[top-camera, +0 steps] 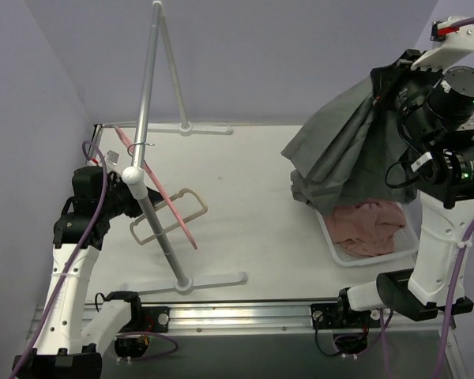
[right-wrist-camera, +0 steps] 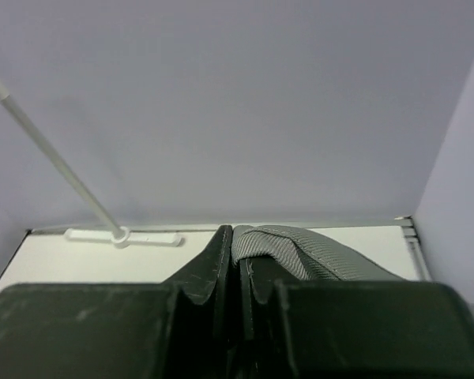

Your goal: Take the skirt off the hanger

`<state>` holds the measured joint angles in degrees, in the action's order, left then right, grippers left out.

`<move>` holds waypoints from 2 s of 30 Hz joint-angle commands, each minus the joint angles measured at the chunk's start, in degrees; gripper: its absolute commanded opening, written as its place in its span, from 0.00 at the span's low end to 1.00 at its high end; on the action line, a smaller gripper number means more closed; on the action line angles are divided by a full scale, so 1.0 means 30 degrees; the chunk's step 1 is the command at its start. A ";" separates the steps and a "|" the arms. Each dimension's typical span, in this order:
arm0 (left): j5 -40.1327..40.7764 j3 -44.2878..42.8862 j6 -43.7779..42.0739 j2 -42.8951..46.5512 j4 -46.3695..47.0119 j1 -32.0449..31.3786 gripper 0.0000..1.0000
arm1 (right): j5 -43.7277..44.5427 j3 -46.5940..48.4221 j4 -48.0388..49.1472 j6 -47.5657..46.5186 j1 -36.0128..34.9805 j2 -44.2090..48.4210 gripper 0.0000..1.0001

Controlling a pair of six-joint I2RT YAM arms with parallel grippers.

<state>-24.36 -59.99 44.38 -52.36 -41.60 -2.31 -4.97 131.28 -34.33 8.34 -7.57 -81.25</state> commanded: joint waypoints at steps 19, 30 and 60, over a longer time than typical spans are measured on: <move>-0.0464 0.0454 0.0412 0.0929 -0.0077 -0.0549 0.02 | 0.9830 0.2911 0.2419 -0.3040 -0.0228 -0.0134 0.00; -0.0376 0.0951 0.0529 0.1543 -0.0136 -0.0550 0.02 | 1.0359 -0.2770 0.1685 -0.2049 -0.0493 0.2853 0.00; -0.0551 0.1011 0.0382 0.1867 -0.0517 -0.0638 0.02 | 1.3609 -2.1350 0.0808 0.3054 0.3343 0.3329 0.00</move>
<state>-24.75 -56.60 45.43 -47.72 -43.86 -4.03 33.85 67.72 -31.35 22.33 0.38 -68.14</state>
